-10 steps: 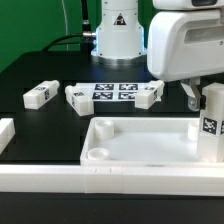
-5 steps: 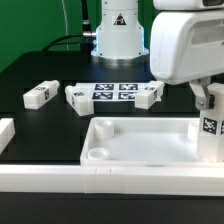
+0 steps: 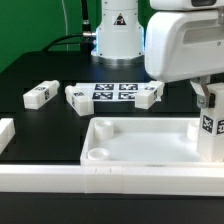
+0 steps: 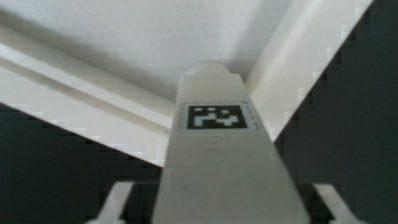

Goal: Assemble desk

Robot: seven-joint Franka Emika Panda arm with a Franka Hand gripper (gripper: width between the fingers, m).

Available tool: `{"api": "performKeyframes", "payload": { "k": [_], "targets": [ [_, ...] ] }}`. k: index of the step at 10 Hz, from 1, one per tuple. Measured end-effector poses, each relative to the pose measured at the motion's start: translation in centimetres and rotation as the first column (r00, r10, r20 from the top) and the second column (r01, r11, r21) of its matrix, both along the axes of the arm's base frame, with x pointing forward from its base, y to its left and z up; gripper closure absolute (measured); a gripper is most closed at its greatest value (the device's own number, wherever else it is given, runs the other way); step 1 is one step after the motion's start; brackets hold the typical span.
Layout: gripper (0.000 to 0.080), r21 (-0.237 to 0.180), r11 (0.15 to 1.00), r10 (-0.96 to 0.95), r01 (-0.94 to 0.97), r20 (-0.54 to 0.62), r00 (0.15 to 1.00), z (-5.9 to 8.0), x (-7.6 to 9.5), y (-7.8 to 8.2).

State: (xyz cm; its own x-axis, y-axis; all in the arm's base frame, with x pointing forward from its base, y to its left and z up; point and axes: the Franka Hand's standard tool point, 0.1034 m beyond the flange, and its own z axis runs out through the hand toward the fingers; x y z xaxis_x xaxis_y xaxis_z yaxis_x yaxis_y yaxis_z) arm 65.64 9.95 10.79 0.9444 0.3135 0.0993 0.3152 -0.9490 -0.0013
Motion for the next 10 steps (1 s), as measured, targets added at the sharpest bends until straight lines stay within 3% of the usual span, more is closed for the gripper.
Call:
{"api": "performKeyframes", "payload": {
  "k": [3,7,10],
  "targets": [
    [0.0511,0.034,0.958,-0.283,0.283,-0.018,0.959,0.0,0.0,-0.3],
    [0.0509,0.060,0.785,-0.615,0.617,-0.051,0.787,0.0,0.0,-0.4],
    [0.0507,0.049,0.670,-0.739,0.741,-0.055,0.672,-0.1,0.1,-1.7]
  ]
}}
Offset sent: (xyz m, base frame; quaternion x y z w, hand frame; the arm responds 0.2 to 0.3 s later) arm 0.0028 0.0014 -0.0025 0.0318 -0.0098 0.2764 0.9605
